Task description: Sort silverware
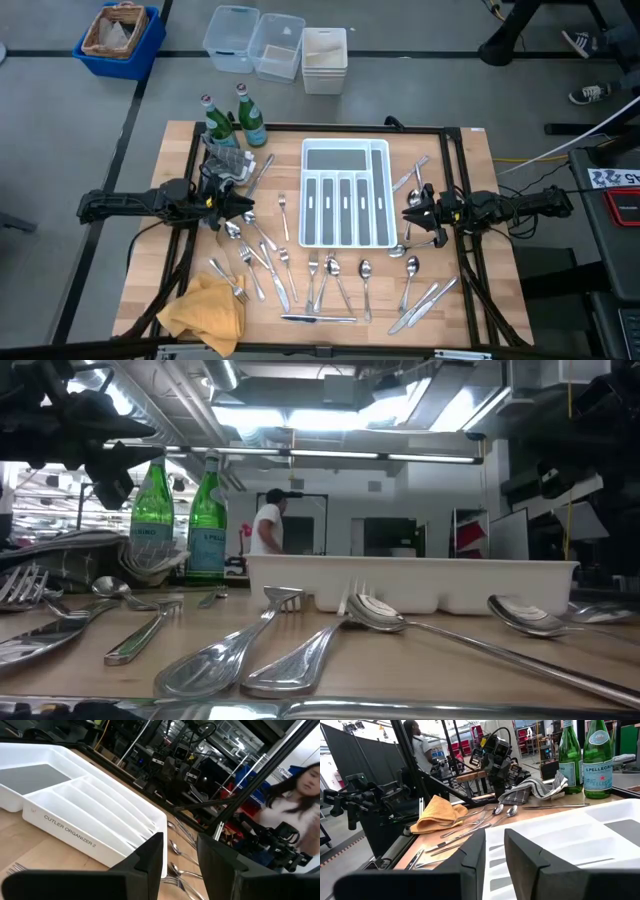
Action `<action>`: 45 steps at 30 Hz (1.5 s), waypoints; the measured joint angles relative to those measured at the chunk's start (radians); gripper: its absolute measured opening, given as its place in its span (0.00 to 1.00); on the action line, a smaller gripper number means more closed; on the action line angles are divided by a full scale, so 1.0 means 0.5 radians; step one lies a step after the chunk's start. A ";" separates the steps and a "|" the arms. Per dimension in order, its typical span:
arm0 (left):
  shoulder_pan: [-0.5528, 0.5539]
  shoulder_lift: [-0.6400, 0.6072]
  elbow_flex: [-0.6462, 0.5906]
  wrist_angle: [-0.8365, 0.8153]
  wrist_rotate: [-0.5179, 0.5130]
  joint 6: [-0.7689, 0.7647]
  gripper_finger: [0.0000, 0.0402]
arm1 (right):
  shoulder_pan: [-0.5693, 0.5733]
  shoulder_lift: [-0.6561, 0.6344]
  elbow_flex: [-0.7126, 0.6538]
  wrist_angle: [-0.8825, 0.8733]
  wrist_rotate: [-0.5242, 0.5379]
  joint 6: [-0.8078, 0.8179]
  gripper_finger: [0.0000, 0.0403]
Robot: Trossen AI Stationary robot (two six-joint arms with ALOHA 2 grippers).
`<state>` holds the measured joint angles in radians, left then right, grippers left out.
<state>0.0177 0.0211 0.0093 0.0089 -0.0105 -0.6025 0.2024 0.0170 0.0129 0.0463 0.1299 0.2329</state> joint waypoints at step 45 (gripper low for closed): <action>0.003 0.002 0.000 0.002 -0.002 -0.155 0.27 | 0.000 0.000 0.000 0.221 0.337 0.411 0.19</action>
<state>0.0193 0.0219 0.0095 0.0101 -0.0116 -0.6799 0.2024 0.0170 0.0128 0.1568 0.2985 0.4383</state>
